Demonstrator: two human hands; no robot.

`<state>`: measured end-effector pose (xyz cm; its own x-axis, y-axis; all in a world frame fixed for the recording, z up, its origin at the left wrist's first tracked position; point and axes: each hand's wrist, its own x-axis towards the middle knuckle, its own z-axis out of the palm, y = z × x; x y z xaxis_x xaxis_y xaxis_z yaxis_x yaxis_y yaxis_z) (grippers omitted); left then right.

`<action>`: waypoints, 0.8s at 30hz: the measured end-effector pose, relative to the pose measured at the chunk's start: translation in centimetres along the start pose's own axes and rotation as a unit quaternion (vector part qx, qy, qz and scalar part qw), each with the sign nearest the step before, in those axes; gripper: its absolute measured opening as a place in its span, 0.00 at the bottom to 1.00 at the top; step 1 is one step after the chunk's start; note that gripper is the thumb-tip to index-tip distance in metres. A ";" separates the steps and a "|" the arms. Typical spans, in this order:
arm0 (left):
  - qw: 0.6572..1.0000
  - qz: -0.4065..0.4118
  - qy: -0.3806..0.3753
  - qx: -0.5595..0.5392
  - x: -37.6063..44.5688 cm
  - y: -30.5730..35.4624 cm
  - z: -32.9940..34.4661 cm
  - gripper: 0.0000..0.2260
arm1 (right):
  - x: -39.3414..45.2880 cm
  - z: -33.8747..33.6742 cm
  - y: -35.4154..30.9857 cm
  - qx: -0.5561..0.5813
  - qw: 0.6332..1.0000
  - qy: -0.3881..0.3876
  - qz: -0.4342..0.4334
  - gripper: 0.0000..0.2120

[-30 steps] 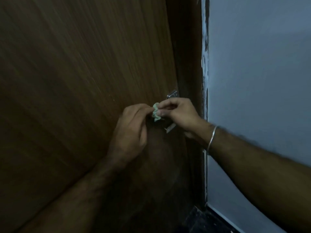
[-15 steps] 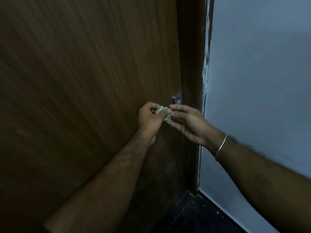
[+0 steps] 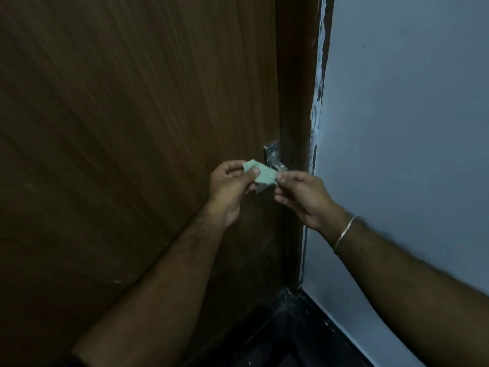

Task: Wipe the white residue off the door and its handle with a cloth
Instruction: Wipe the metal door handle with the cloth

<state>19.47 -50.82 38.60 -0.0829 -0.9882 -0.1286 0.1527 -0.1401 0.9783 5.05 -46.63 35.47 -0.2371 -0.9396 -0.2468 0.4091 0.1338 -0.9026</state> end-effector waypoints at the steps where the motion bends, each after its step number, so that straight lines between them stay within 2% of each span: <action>1: 1.000 0.001 -0.001 -0.002 -0.2 0.2 0.1 0.14 | -0.1 0.0 0.0 -0.009 1.000 -0.005 0.004 0.04; 3: 1.000 -0.002 -0.004 0.014 -0.7 0.5 0.3 0.15 | -0.4 -0.1 -0.1 -0.083 0.996 0.007 -0.017 0.03; 6: 0.998 -0.006 -0.005 0.058 -1.0 0.4 0.1 0.14 | -0.9 -0.2 -0.4 -0.233 0.957 0.053 -0.162 0.12; 8: 0.998 -0.009 -0.009 0.065 -1.2 0.3 0.0 0.15 | -1.5 0.2 -1.0 -0.251 0.943 -0.016 -0.220 0.13; 10: 0.997 -0.015 -0.013 0.073 -1.2 0.1 -0.1 0.16 | -1.9 0.5 -1.2 -0.249 0.942 -0.107 -0.196 0.11; 12: 0.998 -0.029 -0.027 0.056 -1.1 0.2 -0.4 0.14 | -1.9 0.6 -1.1 -0.247 0.943 -0.140 -0.176 0.12; 16: 0.994 -0.076 -0.072 -0.005 -1.1 0.4 -1.5 0.10 | -2.0 0.7 -1.1 -0.213 0.959 -0.096 -0.163 0.11; 20: 0.993 -0.070 -0.093 0.024 -1.5 0.6 -1.9 0.09 | -2.3 1.1 -0.9 -0.217 0.960 -0.039 -0.171 0.03; 22: 0.992 -0.051 -0.103 0.045 -1.7 0.8 -2.0 0.08 | -2.4 1.2 -0.8 -0.155 0.980 -0.058 -0.111 0.04; 24: 0.991 -0.031 -0.113 0.062 -1.9 1.0 -2.1 0.08 | -2.5 1.3 -1.0 -0.030 0.995 -0.095 -0.029 0.08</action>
<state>21.83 -49.17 39.51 -0.3094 -0.9368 -0.1634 0.0193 -0.1780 0.9838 6.42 -44.82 37.42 -0.0863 -0.9880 -0.1278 0.3457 0.0906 -0.9340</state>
